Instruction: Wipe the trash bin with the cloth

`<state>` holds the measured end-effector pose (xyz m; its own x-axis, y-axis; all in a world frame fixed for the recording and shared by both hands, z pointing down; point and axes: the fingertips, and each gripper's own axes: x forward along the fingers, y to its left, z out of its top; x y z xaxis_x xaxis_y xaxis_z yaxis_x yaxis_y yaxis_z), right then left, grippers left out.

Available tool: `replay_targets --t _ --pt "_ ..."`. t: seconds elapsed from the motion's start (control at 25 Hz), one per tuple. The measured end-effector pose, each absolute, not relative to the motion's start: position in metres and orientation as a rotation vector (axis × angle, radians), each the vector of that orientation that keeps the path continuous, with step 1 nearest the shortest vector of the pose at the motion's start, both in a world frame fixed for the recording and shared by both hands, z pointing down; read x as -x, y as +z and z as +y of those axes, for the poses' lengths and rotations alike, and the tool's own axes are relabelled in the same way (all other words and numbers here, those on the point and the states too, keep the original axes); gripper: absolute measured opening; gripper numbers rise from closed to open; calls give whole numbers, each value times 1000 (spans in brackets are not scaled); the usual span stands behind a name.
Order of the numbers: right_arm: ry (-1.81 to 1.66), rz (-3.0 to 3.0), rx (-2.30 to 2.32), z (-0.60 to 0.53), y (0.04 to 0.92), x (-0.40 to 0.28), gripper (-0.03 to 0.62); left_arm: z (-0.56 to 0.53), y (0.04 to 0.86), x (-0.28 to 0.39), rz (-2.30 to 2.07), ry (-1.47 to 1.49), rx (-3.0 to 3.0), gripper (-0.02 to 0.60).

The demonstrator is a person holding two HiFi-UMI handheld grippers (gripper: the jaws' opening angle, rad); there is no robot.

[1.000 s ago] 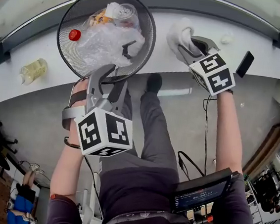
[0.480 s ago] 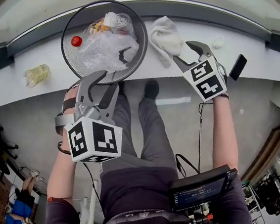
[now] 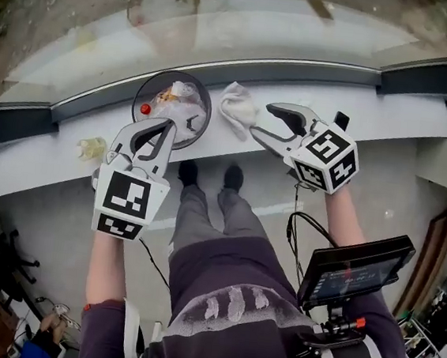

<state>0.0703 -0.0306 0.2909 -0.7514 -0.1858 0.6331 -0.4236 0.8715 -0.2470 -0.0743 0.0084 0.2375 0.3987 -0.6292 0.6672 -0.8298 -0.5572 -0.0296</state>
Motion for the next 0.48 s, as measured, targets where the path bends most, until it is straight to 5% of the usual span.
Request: replay_targets --t 0.2,0.48 --pt "542 -2611 -392 -31 209 -73 229 -6 135 42 -1394 626 -2423 -3" --pt "446 -2777 -226 -21 147 -37 229 2 65 34 -1491 622 -2518 -3"
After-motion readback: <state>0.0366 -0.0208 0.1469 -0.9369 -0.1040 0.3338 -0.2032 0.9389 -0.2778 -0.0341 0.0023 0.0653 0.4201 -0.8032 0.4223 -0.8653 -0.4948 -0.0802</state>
